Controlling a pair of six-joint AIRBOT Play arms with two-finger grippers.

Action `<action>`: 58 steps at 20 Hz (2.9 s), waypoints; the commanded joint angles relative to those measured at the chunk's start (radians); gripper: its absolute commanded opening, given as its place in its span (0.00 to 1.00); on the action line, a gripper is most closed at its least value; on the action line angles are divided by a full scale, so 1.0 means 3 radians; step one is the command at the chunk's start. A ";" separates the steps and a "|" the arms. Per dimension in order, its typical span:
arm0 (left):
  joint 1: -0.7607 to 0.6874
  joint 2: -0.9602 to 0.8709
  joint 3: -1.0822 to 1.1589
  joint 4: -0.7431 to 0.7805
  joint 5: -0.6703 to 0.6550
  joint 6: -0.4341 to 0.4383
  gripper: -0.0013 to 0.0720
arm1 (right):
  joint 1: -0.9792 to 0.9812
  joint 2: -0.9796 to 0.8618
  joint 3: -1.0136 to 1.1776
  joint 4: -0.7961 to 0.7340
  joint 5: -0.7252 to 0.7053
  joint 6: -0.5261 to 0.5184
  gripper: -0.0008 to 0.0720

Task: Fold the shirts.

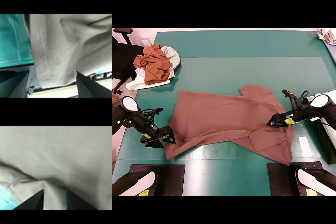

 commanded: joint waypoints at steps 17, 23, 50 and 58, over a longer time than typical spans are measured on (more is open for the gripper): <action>0.0001 -0.0009 -0.0111 -0.0654 0.0683 0.0319 0.06 | -0.0764 0.1198 0.0000 -0.0080 0.0370 0.0216 0.44; 0.0001 -0.0009 0.0324 -0.0627 0.0565 0.0278 0.06 | -0.0392 0.0725 0.0000 -0.0261 0.0473 0.0216 0.54; 0.0000 -0.0011 -0.0346 -0.0537 0.0721 0.0170 0.44 | -0.0305 0.0858 0.0000 -0.0251 0.0509 0.0333 0.54; 0.0001 -0.0011 0.0064 -0.0511 0.0507 0.0254 0.06 | -0.0305 0.0857 -0.0008 -0.0460 0.0573 0.0329 0.54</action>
